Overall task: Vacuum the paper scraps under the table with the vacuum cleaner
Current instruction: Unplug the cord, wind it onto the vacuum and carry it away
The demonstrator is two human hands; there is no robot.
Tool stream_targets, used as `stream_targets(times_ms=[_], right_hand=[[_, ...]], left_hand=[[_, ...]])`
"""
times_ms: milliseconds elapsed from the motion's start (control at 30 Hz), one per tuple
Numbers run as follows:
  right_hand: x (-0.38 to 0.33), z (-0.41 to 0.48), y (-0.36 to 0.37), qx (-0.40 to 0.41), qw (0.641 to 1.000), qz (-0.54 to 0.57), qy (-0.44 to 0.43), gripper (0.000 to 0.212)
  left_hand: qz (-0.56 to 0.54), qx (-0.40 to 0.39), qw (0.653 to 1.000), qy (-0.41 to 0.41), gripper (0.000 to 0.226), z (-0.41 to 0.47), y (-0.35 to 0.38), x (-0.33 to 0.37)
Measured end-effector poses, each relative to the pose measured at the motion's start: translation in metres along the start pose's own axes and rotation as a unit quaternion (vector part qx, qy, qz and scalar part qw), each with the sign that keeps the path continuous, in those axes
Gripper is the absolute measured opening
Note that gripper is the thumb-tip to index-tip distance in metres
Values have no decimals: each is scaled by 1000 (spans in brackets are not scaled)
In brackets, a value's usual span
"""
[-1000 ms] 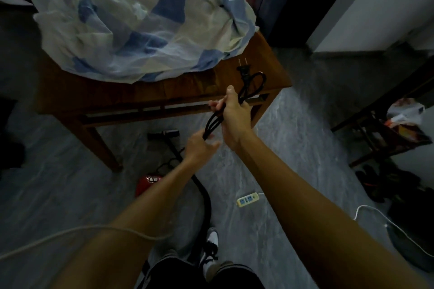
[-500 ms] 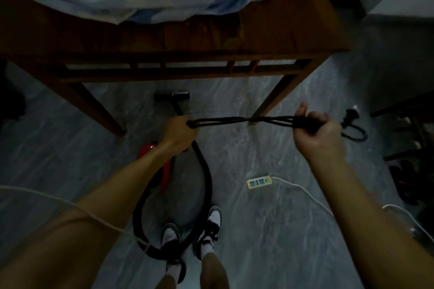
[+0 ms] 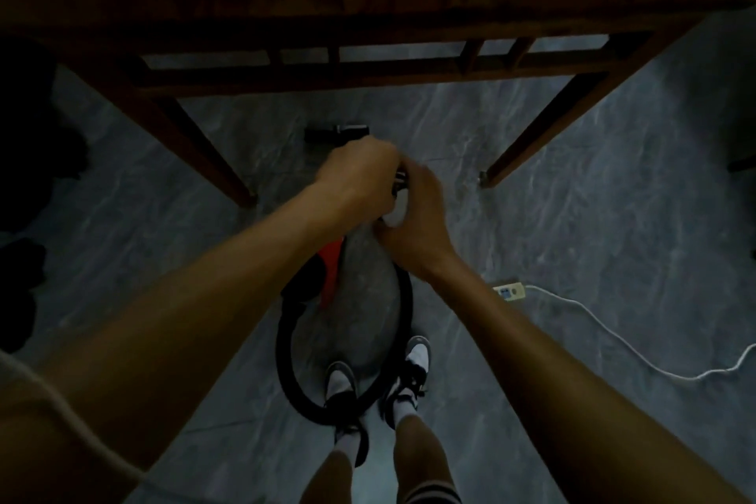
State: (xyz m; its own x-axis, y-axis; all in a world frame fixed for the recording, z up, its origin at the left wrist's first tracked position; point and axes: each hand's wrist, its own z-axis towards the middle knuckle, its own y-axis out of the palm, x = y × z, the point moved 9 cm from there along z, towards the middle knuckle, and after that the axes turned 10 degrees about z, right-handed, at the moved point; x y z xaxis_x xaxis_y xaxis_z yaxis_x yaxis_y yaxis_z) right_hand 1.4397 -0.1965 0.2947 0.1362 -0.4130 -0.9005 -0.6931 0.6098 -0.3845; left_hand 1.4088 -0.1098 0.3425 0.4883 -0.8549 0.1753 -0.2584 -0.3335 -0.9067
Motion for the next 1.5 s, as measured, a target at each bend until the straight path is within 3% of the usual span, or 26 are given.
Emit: stream_targets(times_ms=[100,167,300,500,567,633,733,800,867,900,967,1033,1100,1133,1200,1233,1333,1433,1500], right_hand=[[-9,18,21,-36,998,58,7,42],[-13,32,31,-52,997,47,17,33],[-19,48,67,-119,988,89,39,13],[-9,56,116,-193,972,117,61,44],[-16,57,124,-204,965,156,51,22],[-20,63,125,-181,967,173,41,21],[-10,73,110,-62,966,241,64,31],[3,77,96,8,944,309,113,32],[14,76,82,57,921,355,149,38],[19,74,78,71,908,380,159,40],[24,70,74,80,892,413,166,42],[26,63,79,81,876,441,179,40],[30,57,84,84,860,465,191,38],[31,53,86,83,853,476,196,38],[37,49,88,76,830,511,209,39],[39,49,86,73,813,537,215,38],[47,53,75,62,738,631,233,38],[62,58,69,59,675,688,259,39],[72,60,65,77,635,718,274,40]], left_hand=[[-61,-57,993,79,64,-8,-9,6],[-96,-82,988,91,75,-11,-23,-8],[-130,-40,990,34,55,1,-48,-40],[-261,-70,957,-103,9,30,-27,-64],[-307,-48,940,-144,12,39,-14,-69],[-340,-27,924,-174,21,47,-3,-74],[-397,67,891,-212,19,56,-17,-96],[-392,212,876,-184,28,40,-44,-110],[-476,327,807,-122,17,12,-48,-124],[-529,329,776,-99,18,7,-30,-128],[-574,232,781,-85,71,11,30,-121],[-563,115,813,-90,96,19,95,-99],[-557,63,823,-90,83,25,142,-83],[-555,58,824,-97,65,29,159,-81],[-518,79,840,-144,30,38,190,-96],[-492,95,850,-163,25,40,200,-103],[-427,142,875,-176,34,47,221,-121],[-468,77,871,-131,38,62,229,-106],[-519,50,847,-106,42,73,228,-91]])
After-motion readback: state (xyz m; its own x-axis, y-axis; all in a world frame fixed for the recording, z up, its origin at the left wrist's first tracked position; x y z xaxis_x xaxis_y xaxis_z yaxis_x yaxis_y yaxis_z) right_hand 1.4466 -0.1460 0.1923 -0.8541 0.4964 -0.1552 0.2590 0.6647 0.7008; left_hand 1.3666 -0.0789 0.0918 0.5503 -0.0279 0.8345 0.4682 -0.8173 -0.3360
